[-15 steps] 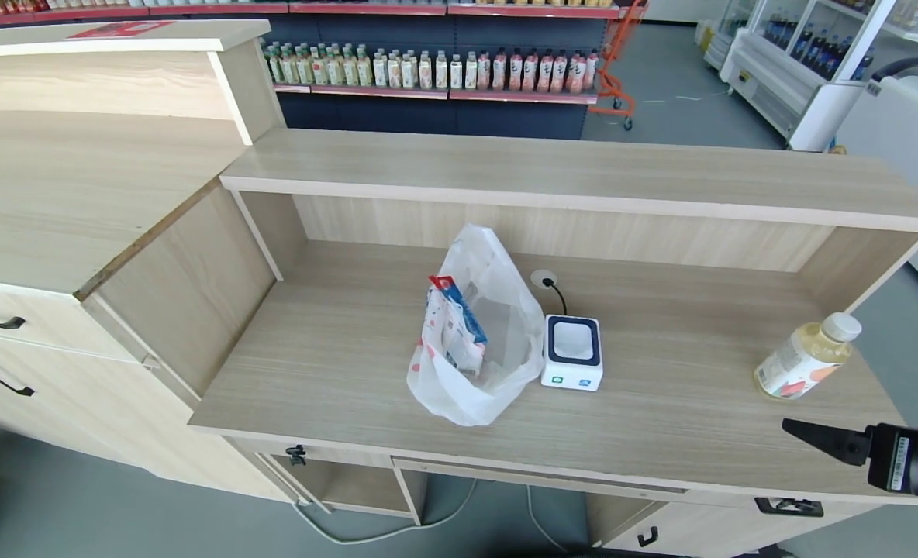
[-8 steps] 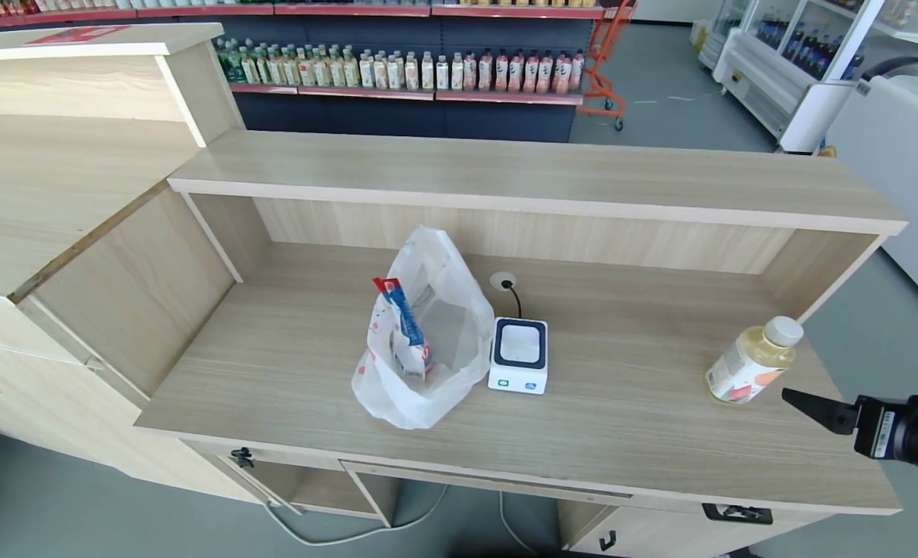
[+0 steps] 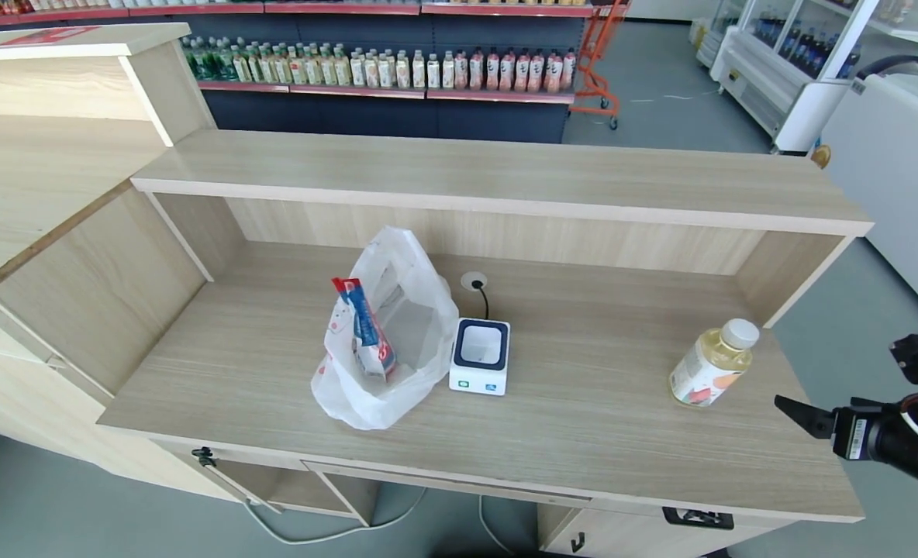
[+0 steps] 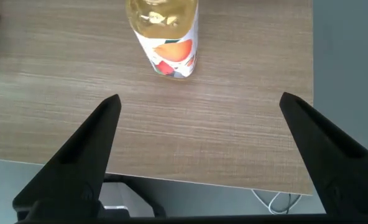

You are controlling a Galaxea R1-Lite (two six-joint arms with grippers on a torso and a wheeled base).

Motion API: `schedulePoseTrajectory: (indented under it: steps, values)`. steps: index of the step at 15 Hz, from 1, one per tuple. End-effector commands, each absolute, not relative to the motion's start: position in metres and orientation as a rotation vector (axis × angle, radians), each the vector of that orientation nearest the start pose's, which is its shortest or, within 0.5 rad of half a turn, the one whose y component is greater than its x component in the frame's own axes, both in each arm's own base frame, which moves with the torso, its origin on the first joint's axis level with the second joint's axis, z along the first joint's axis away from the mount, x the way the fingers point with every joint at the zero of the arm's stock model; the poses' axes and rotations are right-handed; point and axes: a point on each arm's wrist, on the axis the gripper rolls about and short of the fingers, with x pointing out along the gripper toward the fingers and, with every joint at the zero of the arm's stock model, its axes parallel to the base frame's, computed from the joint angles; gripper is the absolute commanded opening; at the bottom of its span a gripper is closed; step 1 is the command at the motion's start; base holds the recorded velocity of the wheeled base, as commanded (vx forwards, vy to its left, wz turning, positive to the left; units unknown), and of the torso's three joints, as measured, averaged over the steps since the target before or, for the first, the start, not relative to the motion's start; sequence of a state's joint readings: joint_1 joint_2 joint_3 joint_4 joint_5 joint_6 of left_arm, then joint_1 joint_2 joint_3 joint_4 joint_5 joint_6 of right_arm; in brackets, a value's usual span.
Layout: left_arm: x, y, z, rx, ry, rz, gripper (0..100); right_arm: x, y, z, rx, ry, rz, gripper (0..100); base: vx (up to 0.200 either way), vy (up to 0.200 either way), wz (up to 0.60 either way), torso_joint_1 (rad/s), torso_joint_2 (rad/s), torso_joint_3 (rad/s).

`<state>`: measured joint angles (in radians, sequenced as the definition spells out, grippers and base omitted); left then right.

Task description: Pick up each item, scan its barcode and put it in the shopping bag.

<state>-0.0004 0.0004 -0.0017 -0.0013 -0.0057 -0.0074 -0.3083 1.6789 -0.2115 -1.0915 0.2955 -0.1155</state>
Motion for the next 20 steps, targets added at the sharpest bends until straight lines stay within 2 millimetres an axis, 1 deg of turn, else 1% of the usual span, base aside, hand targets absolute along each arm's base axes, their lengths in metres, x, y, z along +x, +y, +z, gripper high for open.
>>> schedulePoseTrajectory:
  steps: [1,3,4,5,7,8,12,13,14,16,19,20]
  values:
    - [-0.023,0.000,0.076,-0.008,-0.003,-0.006,100,0.216,-0.065,0.060,0.013,0.434,0.005,100,0.000,0.000,0.00,0.000,0.00,0.000]
    - [-0.023,0.000,0.076,-0.008,-0.003,-0.006,100,0.227,-0.061,0.034,-0.001,0.393,0.035,100,0.000,0.000,0.00,0.000,0.00,0.000]
    - [-0.023,0.000,0.076,-0.008,-0.003,-0.006,100,0.230,-0.061,0.017,0.019,0.453,0.040,100,0.000,0.000,0.00,0.000,0.00,0.000]
    - [-0.023,0.000,0.076,-0.008,-0.003,-0.006,100,0.232,-0.061,0.022,0.028,0.430,0.038,100,0.000,0.000,0.00,0.000,0.00,0.000]
    - [-0.023,0.000,0.076,-0.008,-0.003,-0.006,100,0.236,-0.055,0.023,0.048,0.420,0.059,100,0.000,0.000,0.00,0.000,0.00,0.000]
    - [-0.023,0.000,0.076,-0.008,-0.003,-0.006,100,0.242,-0.053,0.024,0.042,0.401,0.070,100,0.000,0.000,0.00,0.000,0.00,0.000]
    - [-0.023,0.000,0.076,-0.008,-0.003,-0.006,100,0.287,-0.043,0.033,-0.003,0.262,0.126,100,0.000,0.000,0.00,0.000,0.00,0.000]
    - [-0.023,0.000,0.076,-0.008,-0.003,-0.006,100,0.295,-0.041,0.033,-0.011,0.246,0.129,100,0.000,0.000,0.00,0.000,0.00,0.000]
    - [-0.023,0.000,0.076,-0.008,-0.003,-0.006,100,0.307,-0.036,0.033,-0.021,0.221,0.117,100,0.000,0.000,0.00,0.000,0.00,0.000]
    - [-0.023,0.000,0.076,-0.008,-0.003,-0.006,100,0.316,-0.030,0.029,-0.017,0.213,0.120,100,0.000,0.000,0.00,0.000,0.00,0.000]
    - [-0.023,0.000,0.076,-0.008,-0.003,-0.006,100,0.334,-0.018,0.020,0.012,0.203,0.142,100,0.000,0.000,0.00,0.000,0.00,0.000]
    - [-0.023,0.000,0.076,-0.008,-0.003,-0.006,100,0.341,-0.018,0.019,0.010,0.186,0.138,100,0.000,0.000,0.00,0.000,0.00,0.000]
